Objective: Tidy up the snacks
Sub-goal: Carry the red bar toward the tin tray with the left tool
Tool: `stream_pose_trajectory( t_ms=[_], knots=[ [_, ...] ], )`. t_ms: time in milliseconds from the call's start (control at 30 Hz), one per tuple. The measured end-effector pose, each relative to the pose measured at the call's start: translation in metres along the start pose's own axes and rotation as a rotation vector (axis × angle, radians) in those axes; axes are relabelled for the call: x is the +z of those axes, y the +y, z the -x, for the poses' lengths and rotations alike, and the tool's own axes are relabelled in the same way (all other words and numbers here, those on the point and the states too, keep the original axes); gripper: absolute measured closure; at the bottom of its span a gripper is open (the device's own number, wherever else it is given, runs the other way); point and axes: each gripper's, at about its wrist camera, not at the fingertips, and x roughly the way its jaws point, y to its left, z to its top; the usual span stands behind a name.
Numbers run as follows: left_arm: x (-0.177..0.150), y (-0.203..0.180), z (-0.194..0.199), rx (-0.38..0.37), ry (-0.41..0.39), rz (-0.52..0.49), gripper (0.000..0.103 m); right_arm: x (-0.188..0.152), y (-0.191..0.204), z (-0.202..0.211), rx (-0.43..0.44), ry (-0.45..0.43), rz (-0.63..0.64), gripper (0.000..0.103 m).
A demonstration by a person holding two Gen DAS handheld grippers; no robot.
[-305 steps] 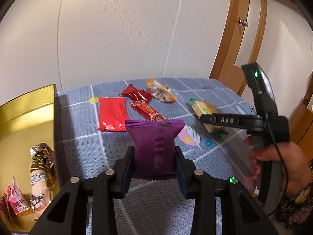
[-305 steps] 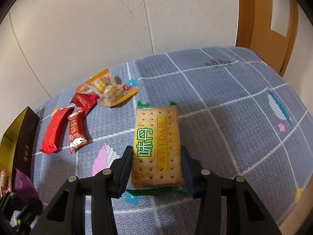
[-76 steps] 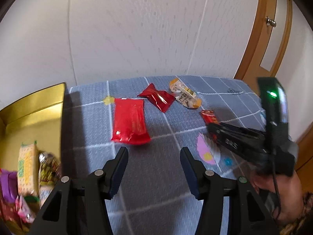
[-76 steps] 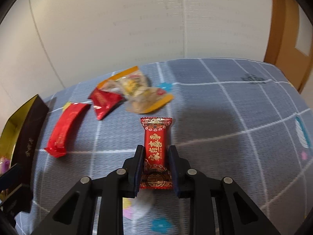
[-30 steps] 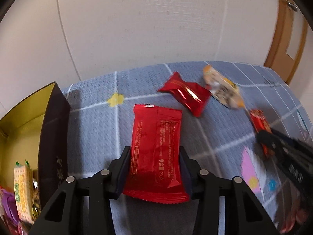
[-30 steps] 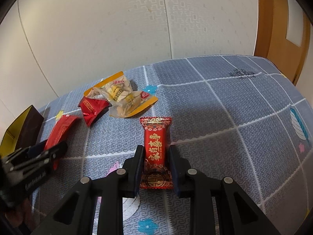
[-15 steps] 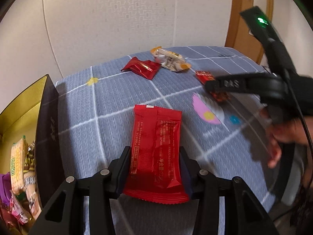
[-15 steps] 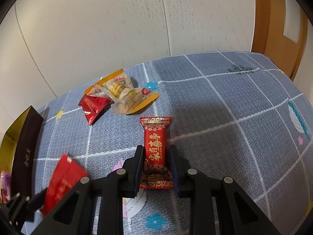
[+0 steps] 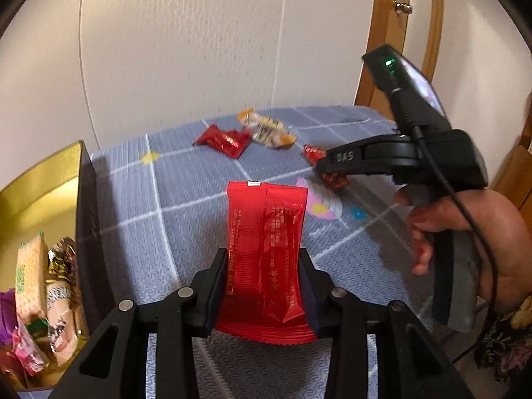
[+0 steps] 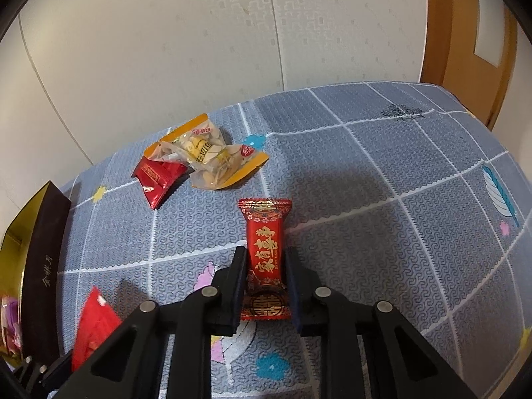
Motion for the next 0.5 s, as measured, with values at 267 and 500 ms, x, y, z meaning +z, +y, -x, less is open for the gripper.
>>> stream_pose_trajectory(
  t_ms=[267, 500],
  knots=[
    [0.004, 0.015, 0.021, 0.005, -0.064, 0.037, 0.063, 0.0, 0.01, 0.004, 0.009, -0.005, 0.013, 0.081],
    [0.004, 0.046, 0.043, 0.022, -0.11, 0.111, 0.063, 0.001, 0.018, 0.007, 0.011, -0.014, 0.029, 0.081]
  ],
)
